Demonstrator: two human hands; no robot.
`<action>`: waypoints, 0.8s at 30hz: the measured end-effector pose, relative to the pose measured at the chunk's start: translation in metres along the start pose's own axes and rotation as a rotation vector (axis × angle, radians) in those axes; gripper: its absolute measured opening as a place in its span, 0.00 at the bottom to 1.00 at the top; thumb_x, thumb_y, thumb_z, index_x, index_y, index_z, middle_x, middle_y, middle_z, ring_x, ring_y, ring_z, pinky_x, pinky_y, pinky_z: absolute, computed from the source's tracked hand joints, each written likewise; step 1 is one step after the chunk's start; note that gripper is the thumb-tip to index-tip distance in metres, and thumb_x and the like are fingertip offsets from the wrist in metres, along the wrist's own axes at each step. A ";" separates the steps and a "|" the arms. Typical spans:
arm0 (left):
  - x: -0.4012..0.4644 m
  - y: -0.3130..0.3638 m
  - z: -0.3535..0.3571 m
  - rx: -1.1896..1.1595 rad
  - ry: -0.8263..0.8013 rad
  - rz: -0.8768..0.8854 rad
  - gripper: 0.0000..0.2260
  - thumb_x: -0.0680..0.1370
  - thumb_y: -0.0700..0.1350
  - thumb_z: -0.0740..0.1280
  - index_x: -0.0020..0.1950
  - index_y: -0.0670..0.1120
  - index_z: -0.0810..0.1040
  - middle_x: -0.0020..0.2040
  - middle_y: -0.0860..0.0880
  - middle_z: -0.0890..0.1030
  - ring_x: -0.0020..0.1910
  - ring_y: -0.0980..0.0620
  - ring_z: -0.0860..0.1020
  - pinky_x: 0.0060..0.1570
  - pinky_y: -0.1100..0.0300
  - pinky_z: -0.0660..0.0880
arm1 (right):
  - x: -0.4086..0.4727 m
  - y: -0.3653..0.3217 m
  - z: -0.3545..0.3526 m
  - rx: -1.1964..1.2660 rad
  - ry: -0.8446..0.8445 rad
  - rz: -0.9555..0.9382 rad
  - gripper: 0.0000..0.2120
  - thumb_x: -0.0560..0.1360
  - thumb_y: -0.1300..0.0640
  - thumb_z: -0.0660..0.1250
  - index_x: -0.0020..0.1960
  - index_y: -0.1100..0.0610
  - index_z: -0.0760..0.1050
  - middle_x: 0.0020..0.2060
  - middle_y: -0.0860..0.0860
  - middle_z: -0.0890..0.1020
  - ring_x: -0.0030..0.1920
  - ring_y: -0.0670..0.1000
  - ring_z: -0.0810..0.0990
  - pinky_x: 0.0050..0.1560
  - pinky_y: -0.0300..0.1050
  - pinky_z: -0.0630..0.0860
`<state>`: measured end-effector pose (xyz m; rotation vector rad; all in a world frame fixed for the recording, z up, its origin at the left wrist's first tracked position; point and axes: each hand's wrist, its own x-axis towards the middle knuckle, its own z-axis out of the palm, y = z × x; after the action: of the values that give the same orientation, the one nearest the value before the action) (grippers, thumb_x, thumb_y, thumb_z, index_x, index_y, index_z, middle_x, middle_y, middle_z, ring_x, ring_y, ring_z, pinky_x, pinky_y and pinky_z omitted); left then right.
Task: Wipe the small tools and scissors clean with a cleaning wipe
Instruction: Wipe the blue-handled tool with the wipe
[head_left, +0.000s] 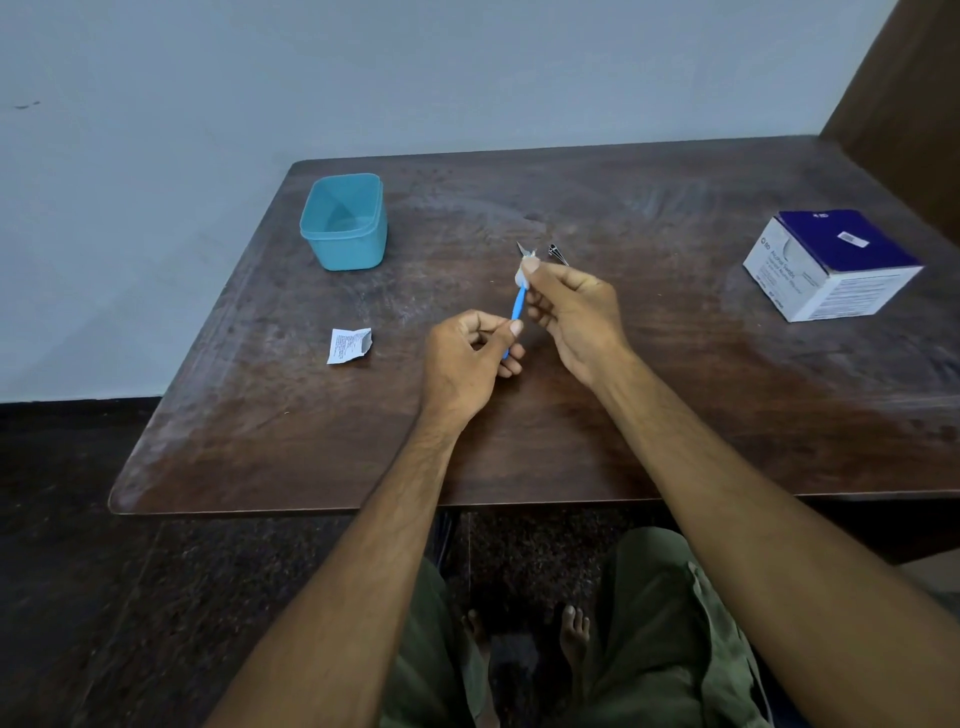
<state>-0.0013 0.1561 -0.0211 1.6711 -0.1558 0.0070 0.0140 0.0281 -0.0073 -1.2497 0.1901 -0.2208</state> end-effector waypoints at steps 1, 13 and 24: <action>0.000 -0.001 -0.001 -0.004 0.005 0.001 0.05 0.77 0.39 0.69 0.45 0.37 0.80 0.32 0.44 0.81 0.25 0.53 0.78 0.28 0.64 0.76 | -0.002 0.002 0.001 -0.021 -0.017 0.003 0.07 0.74 0.57 0.71 0.38 0.58 0.82 0.35 0.51 0.80 0.34 0.46 0.74 0.39 0.39 0.72; 0.001 -0.001 0.000 0.002 0.009 0.003 0.05 0.77 0.39 0.69 0.44 0.38 0.81 0.31 0.45 0.81 0.25 0.53 0.78 0.28 0.63 0.76 | -0.004 0.003 -0.003 -0.054 -0.043 0.000 0.07 0.74 0.56 0.71 0.38 0.58 0.82 0.36 0.52 0.80 0.35 0.46 0.74 0.41 0.40 0.73; 0.001 -0.002 0.000 0.012 0.004 0.007 0.04 0.77 0.40 0.70 0.43 0.39 0.81 0.31 0.45 0.81 0.26 0.52 0.78 0.28 0.63 0.75 | 0.000 -0.004 -0.002 -0.052 -0.008 -0.025 0.08 0.74 0.55 0.71 0.37 0.56 0.82 0.37 0.54 0.80 0.34 0.46 0.74 0.39 0.40 0.72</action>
<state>0.0003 0.1560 -0.0232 1.6821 -0.1593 0.0165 0.0131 0.0250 -0.0046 -1.3052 0.1743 -0.2330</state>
